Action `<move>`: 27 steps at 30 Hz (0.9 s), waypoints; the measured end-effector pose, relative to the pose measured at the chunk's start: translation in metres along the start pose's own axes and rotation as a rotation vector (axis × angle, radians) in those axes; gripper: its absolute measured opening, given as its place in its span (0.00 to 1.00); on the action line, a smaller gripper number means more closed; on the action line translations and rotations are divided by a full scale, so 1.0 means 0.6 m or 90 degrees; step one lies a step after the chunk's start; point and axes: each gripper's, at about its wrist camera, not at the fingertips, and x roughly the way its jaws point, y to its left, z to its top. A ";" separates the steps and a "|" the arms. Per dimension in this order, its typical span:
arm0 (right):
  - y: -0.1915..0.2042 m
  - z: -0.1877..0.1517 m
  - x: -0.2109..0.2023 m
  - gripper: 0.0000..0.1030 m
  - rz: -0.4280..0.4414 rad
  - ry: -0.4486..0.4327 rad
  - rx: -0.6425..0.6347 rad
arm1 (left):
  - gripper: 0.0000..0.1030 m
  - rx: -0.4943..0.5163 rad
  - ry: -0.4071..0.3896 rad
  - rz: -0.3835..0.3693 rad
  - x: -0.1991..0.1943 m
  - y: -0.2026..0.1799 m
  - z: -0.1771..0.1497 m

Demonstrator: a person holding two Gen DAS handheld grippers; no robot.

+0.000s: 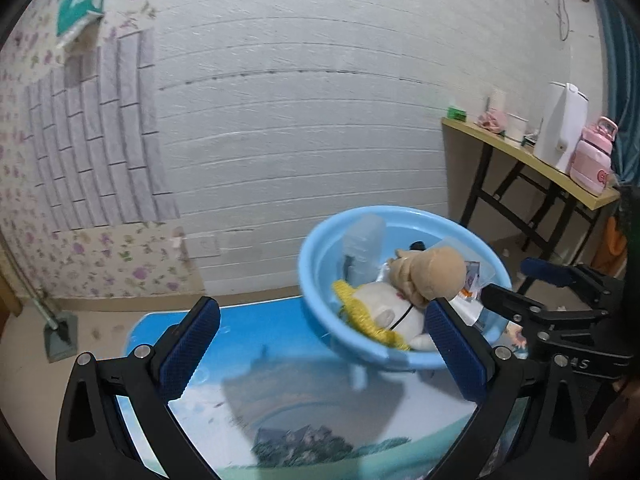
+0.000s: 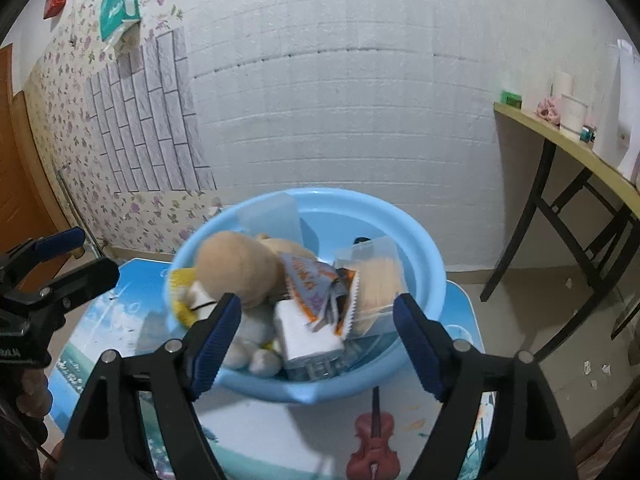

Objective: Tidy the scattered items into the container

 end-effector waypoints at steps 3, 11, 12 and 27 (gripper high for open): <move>0.021 0.000 -0.026 0.86 0.001 -0.014 -0.004 | 1.00 -0.007 -0.002 0.017 -0.026 0.011 -0.006; 0.071 -0.009 -0.077 1.00 -0.013 -0.029 -0.015 | 1.00 -0.050 0.000 0.031 -0.085 0.045 -0.031; 0.074 -0.010 -0.082 1.00 -0.013 -0.027 -0.010 | 1.00 -0.047 -0.002 0.040 -0.092 0.045 -0.034; 0.083 -0.029 -0.110 1.00 -0.008 0.005 -0.006 | 1.00 -0.092 0.006 0.078 -0.126 0.065 -0.066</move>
